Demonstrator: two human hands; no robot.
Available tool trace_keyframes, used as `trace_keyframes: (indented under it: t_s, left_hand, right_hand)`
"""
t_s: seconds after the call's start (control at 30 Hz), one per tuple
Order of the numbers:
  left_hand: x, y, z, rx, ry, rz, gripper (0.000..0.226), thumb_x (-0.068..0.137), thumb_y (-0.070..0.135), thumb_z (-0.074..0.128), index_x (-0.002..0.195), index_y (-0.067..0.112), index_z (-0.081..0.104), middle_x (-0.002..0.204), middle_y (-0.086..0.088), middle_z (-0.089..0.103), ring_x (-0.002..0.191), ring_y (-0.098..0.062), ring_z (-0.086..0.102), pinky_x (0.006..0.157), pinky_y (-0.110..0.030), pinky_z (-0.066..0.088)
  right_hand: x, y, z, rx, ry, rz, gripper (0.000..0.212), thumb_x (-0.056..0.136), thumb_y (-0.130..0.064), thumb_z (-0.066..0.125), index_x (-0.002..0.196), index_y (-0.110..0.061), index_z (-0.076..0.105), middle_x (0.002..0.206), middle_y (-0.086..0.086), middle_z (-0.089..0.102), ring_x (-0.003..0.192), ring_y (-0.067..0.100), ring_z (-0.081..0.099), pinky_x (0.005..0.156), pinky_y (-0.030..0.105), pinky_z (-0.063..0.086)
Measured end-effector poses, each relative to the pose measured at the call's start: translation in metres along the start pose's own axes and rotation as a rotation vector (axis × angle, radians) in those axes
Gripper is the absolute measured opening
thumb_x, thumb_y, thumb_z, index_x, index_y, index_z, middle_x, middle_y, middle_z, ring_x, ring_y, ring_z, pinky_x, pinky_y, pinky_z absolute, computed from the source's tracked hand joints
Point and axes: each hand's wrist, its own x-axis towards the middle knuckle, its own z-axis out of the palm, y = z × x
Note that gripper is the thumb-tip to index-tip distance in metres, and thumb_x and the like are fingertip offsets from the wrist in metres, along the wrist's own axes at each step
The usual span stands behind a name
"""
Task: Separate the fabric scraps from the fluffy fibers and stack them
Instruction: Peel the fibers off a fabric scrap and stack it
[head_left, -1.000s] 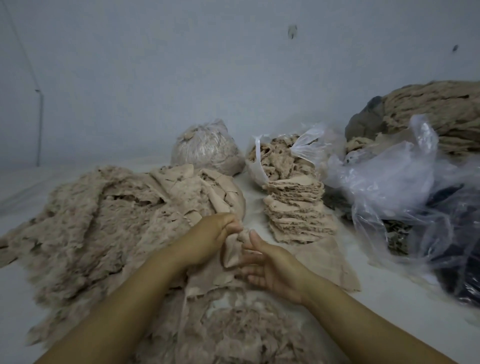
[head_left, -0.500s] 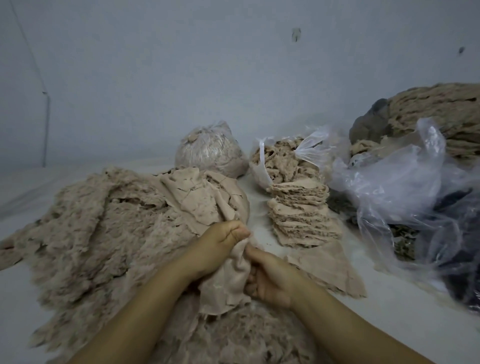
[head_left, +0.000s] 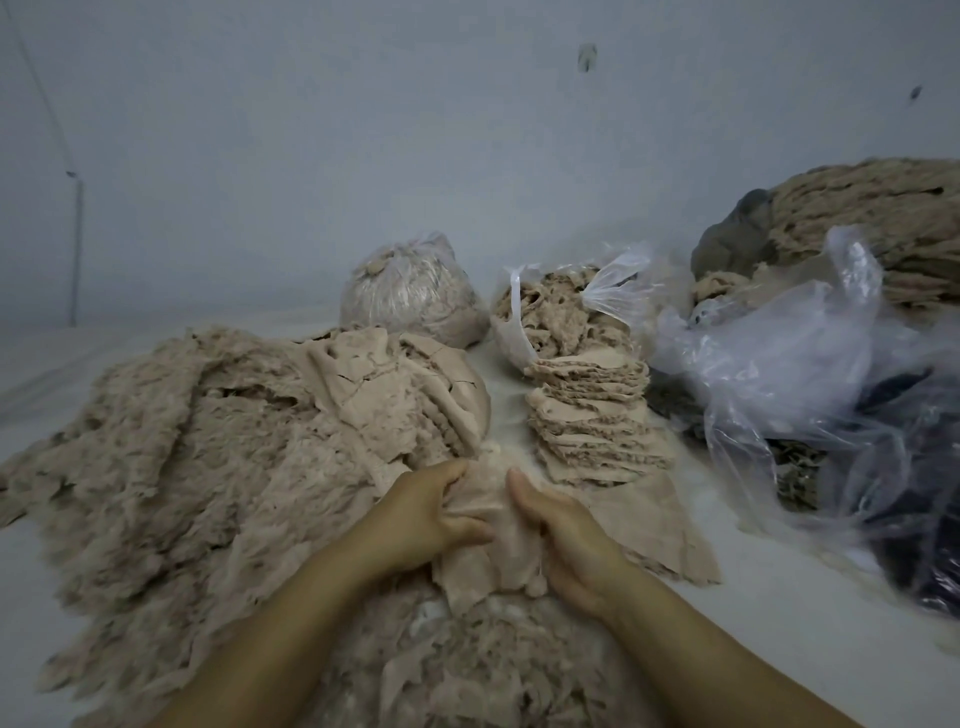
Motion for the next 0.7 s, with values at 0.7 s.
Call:
trace_keyframes:
  t_s: [0.7]
  left_hand:
    - [0.011,-0.003,-0.001,0.261,-0.098,-0.053,0.026,0.08,0.05,0.067,0.089,0.032,0.051,0.07,0.012,0.051,0.063,-0.001,0.047,0.058,-0.02,0.037]
  right_hand:
    - [0.002,0.019,-0.001,-0.113,0.234,-0.177,0.016,0.095,-0.013,0.057,0.103,-0.011,0.071,0.098,0.012,0.074,0.094,0.027,0.071,0.084,0.037,0.056]
